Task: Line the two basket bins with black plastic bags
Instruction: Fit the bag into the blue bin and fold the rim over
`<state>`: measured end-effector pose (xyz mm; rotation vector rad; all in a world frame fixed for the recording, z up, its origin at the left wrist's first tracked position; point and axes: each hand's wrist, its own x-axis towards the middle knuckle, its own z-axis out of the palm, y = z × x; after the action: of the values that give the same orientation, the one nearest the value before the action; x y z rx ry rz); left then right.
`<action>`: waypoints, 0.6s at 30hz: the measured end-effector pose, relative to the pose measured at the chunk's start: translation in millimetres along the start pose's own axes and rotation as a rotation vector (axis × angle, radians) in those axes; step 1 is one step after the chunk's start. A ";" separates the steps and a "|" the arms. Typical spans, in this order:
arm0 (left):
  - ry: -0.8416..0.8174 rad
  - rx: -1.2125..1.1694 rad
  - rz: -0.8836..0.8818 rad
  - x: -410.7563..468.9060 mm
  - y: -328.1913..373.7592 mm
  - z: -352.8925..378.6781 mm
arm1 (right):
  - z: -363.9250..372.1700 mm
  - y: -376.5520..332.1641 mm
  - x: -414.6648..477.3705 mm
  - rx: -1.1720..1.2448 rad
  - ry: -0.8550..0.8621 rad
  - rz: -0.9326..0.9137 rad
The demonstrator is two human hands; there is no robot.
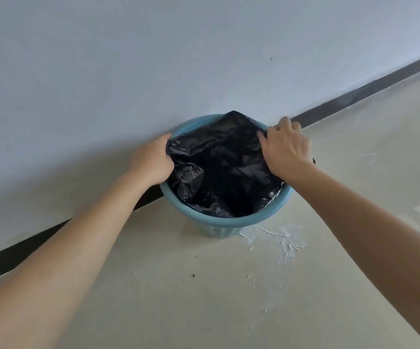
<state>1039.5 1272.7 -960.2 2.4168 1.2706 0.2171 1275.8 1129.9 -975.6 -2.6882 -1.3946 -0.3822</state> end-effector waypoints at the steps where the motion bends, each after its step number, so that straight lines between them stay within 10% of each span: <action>1: 0.001 -0.021 0.009 -1.0 0.8 0.7 | 2.6 6.8 1.3 0.084 -0.043 0.065; 7: -0.273 0.213 -0.099 -17.1 12.3 -25.9 | -8.5 15.3 -19.0 0.233 -0.144 0.236; 10: -0.546 -0.101 -0.178 -18.9 5.6 -41.4 | -12.1 14.0 -27.2 0.114 -0.067 0.173; 18: 0.320 -0.311 -0.045 -19.3 -21.9 -22.0 | -28.1 7.3 -36.2 0.134 0.111 -0.487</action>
<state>1004.9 1274.0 -948.4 2.1412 1.3068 0.7550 1256.7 1091.6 -957.7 -2.1649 -1.9516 -0.4433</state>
